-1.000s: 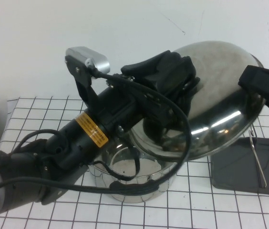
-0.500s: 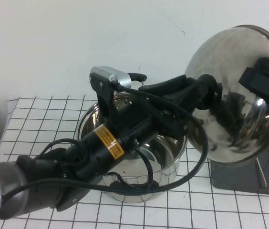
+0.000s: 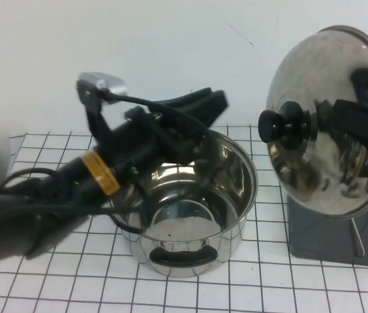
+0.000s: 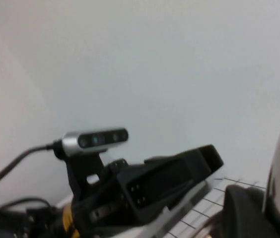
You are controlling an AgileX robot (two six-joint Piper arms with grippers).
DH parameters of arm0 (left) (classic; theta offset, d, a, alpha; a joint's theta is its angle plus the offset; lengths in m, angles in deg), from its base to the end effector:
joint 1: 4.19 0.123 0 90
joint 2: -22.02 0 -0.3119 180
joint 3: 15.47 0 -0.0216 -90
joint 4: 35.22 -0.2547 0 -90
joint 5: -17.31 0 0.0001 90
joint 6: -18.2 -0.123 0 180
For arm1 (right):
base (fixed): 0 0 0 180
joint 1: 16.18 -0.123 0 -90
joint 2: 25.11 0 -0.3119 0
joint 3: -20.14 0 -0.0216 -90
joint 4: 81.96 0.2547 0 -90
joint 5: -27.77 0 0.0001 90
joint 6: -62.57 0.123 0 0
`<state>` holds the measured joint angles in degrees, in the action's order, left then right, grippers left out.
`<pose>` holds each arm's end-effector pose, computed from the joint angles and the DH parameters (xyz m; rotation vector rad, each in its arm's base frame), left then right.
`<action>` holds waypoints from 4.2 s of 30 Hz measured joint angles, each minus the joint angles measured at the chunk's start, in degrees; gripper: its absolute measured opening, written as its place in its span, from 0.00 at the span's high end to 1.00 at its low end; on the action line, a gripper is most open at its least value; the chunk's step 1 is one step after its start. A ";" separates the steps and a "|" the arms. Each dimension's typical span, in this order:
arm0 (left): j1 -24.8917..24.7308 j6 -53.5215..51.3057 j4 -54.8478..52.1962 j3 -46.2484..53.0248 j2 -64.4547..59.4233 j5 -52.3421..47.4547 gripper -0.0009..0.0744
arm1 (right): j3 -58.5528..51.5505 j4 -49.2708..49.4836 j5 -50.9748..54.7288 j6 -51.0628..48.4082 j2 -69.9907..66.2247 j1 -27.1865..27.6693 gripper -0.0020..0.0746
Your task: Put pot lid on rack
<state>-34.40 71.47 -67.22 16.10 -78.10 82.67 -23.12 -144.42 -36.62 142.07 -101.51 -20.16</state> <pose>0.2820 -0.2327 0.3134 0.3797 1.3355 -1.3272 0.2229 0.1141 0.3371 -0.3942 1.4913 1.2246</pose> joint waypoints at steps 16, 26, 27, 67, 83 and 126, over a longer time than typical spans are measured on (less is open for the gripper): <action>15.75 14.22 -25.97 -0.09 4.15 0.62 0.99 | 5.87 -35.41 33.20 15.51 10.90 0.18 0.84; 15.75 14.25 -32.30 -0.09 4.17 0.75 0.99 | 5.92 -25.57 33.57 10.44 0.96 0.18 0.84; 15.75 14.36 -32.66 -0.09 4.17 0.75 0.99 | 5.92 -24.27 33.06 9.35 0.25 0.18 0.84; 18.66 18.27 -53.97 0.93 18.91 -22.58 0.99 | 6.13 -39.07 23.16 20.54 19.56 11.98 0.58; 18.55 39.01 -60.24 31.11 68.56 -49.44 0.99 | -4.06 -39.07 28.59 13.06 49.94 12.11 0.97; 18.55 44.68 -69.19 42.59 89.39 -20.12 0.99 | -15.67 -39.28 38.33 8.84 54.05 12.11 0.98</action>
<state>-15.86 116.15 -136.41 58.69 11.29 62.55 -38.79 -183.70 1.71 150.91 -47.46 -8.05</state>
